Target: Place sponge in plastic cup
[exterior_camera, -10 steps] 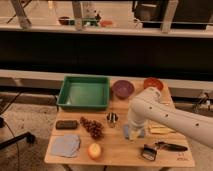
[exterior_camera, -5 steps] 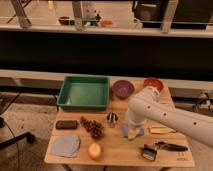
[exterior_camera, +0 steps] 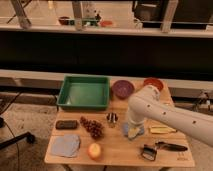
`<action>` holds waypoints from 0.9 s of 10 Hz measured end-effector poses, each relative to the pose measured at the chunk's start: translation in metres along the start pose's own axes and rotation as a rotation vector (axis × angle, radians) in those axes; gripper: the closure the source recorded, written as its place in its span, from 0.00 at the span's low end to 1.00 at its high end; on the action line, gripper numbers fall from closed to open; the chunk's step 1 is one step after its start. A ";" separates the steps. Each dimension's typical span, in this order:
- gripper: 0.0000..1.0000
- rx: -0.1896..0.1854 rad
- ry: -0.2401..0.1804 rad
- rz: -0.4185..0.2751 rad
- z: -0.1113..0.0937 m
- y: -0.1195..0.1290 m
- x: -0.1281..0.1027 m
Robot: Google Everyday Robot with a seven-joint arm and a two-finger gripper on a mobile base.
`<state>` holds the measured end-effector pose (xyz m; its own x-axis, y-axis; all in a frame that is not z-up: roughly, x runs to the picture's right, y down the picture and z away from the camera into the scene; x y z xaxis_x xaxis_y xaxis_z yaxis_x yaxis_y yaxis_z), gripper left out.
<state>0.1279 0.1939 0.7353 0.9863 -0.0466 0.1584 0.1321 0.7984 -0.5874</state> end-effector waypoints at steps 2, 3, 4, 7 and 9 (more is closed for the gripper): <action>0.81 0.000 0.000 0.000 0.000 0.000 0.000; 0.71 0.000 0.000 0.000 0.000 0.000 0.000; 0.61 0.000 0.000 0.000 0.000 0.000 0.000; 0.31 -0.002 -0.001 0.001 0.001 0.001 0.000; 0.20 -0.002 -0.001 0.001 0.001 0.000 0.000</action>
